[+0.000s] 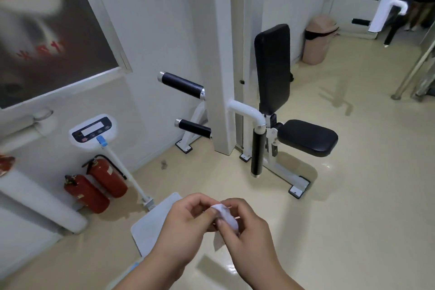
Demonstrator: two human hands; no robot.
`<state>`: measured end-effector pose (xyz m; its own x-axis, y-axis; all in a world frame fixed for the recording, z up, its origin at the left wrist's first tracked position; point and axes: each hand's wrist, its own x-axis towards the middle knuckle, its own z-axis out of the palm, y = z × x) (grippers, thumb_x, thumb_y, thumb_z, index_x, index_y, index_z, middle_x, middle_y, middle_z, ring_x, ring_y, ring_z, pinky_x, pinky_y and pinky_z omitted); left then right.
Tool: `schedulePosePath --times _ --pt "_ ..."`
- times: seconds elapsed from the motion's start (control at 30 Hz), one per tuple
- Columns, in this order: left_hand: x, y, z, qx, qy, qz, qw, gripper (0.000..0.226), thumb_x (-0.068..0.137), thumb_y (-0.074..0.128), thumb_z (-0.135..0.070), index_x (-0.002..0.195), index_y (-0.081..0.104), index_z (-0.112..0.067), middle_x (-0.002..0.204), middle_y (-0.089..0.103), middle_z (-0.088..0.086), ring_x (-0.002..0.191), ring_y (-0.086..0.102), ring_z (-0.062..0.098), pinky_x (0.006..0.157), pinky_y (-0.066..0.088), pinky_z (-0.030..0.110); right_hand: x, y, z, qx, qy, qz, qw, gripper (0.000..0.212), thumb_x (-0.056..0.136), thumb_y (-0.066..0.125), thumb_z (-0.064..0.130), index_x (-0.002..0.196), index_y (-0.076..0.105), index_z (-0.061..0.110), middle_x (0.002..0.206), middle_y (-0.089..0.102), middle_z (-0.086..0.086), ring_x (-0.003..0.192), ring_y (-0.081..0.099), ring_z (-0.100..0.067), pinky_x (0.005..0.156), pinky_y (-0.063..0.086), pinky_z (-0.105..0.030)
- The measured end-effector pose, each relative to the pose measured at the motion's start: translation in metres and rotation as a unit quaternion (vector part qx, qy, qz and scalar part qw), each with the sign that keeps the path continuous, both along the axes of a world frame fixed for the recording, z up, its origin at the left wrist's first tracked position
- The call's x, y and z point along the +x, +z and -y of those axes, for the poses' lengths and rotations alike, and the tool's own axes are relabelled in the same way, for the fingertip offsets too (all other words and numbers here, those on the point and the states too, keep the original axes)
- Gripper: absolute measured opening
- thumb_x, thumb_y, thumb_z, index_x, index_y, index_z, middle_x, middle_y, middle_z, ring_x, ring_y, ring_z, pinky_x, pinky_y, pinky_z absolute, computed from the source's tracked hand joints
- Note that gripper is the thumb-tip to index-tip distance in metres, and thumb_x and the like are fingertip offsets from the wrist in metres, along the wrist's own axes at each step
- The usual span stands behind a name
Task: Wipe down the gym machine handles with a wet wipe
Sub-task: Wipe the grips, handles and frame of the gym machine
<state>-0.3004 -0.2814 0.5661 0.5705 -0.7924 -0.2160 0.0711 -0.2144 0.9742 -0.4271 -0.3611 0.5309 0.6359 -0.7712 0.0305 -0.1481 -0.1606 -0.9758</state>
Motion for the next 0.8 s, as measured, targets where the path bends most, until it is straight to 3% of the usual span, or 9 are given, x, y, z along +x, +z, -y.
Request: schedulePosePath --times 0.07,0.13,0.27,0.37,0.47,0.57,0.67,0.8 --pt "0.0 0.001 0.013 0.006 -0.008 0.011 1.0 0.015 0.09 0.067 -0.008 0.082 0.076 -0.015 0.085 0.079 0.012 0.082 0.076 0.023 0.072 0.059 0.028 0.001 0.0 0.012 -0.005 -0.013 0.006 1.0 0.034 0.091 0.066 0.012 0.098 0.065 0.045 0.084 0.073 0.015 0.075 0.07 -0.007 0.062 0.047 -0.012" --pt "0.003 0.003 0.026 0.015 -0.017 0.033 0.999 0.009 0.085 0.069 -0.015 0.082 0.077 -0.019 0.084 0.079 0.008 0.082 0.075 0.021 0.07 0.057 0.026 0.004 0.001 0.024 -0.008 -0.023 0.012 1.0 0.04 0.09 0.062 0.004 0.094 0.068 0.043 0.084 0.074 0.013 0.079 0.071 -0.009 0.065 0.05 -0.013" --pt "0.027 0.005 0.044 0.026 -0.013 0.07 0.997 0.015 0.073 0.069 -0.033 0.085 0.077 -0.03 0.082 0.078 0.003 0.085 0.073 0.027 0.07 0.054 0.031 0.013 0.004 0.045 -0.043 -0.056 0.024 0.997 0.038 0.09 0.058 0.001 0.092 0.07 0.038 0.083 0.074 0.01 0.077 0.069 -0.01 0.064 0.047 -0.012" --pt "0.059 0.0 0.049 0.024 0.029 0.078 0.996 0.007 0.081 0.073 -0.029 0.086 0.077 -0.031 0.084 0.076 0.005 0.077 0.069 0.026 0.067 0.05 0.036 0.027 0.003 0.057 -0.069 -0.074 -0.007 0.995 0.046 0.09 0.055 0.001 0.09 0.06 0.046 0.085 0.07 0.02 0.075 0.064 -0.006 0.06 0.043 -0.008" --pt "0.101 -0.013 0.054 0.022 0.064 0.104 0.992 0.014 0.091 0.073 -0.017 0.087 0.076 -0.031 0.087 0.073 0.011 0.078 0.065 0.022 0.07 0.05 0.035 0.049 -0.003 0.061 -0.098 -0.092 -0.018 0.991 0.05 0.088 0.054 -0.011 0.084 0.056 0.039 0.071 0.066 0.019 0.064 0.058 -0.004 0.056 0.038 -0.007" --pt "0.149 -0.024 0.064 0.019 0.074 0.131 0.988 0.019 0.09 0.073 -0.021 0.091 0.072 -0.04 0.09 0.07 0.011 0.073 0.062 0.015 0.067 0.051 0.034 0.079 -0.007 0.06 -0.115 -0.107 -0.023 0.987 0.05 0.084 0.049 -0.017 0.079 0.055 0.032 0.056 0.066 0.016 0.065 0.064 0.001 0.061 0.039 -0.005" --pt "0.199 -0.032 0.078 0.018 0.058 0.181 0.982 0.025 0.088 0.072 -0.027 0.101 0.066 -0.048 0.102 0.067 -0.011 0.066 0.056 -0.001 0.063 0.045 0.022 0.116 -0.008 0.058 -0.137 -0.155 -0.046 0.977 0.042 0.087 0.059 -0.01 0.083 0.059 0.031 0.061 0.069 0.019 0.071 0.065 -0.002 0.064 0.042 -0.013" --pt "0.254 -0.035 0.094 -0.015 -0.007 0.265 0.964 0.043 0.082 0.065 -0.041 0.123 0.055 -0.05 0.122 0.047 -0.04 0.09 0.06 -0.003 0.069 0.043 0.014 0.156 -0.004 0.048 -0.196 -0.222 -0.071 0.952 0.037 0.088 0.065 -0.006 0.088 0.063 0.031 0.081 0.071 0.021 0.085 0.067 -0.002 0.064 0.042 -0.007"
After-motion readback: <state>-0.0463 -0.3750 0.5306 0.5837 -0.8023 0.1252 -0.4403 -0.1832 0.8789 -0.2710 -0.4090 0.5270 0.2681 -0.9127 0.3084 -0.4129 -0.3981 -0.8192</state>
